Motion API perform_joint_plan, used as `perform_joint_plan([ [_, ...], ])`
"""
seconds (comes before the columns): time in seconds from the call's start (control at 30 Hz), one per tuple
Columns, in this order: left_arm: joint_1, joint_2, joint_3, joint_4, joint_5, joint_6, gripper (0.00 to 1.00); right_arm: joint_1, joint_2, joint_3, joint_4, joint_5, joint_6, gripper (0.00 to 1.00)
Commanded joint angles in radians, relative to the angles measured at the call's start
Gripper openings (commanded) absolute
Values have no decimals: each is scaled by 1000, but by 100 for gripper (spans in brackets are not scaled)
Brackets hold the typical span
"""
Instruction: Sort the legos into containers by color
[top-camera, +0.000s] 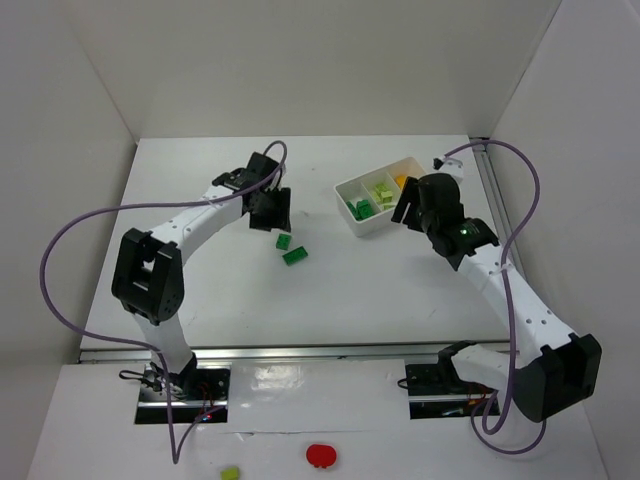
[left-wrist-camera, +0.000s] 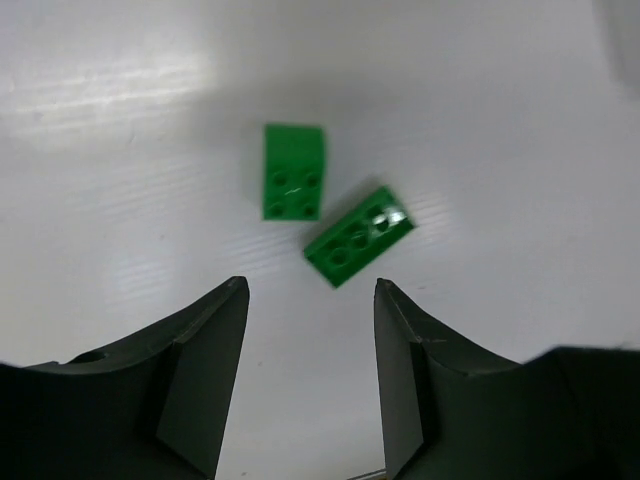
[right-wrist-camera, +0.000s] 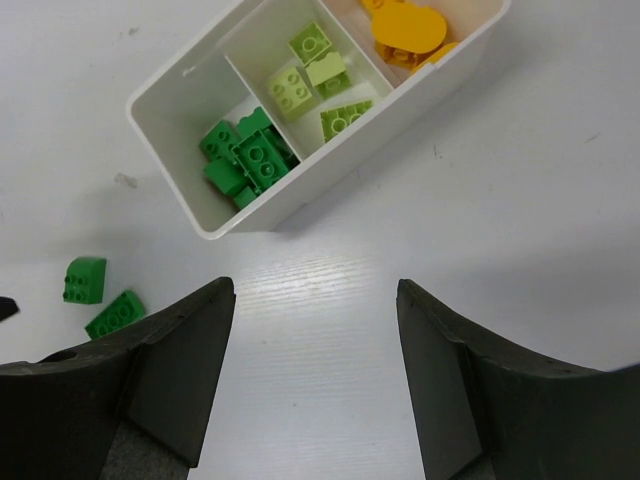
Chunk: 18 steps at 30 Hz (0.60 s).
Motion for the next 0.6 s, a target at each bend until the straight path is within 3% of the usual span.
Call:
perform_joint_plan([
  [0.0,11,-4,-63,24,-93,-6,62,15,17,-7,60,-23,9,73],
  [0.57,31,235,32,61,-51,-35,75,35,37,-7,60,-23,9,73],
])
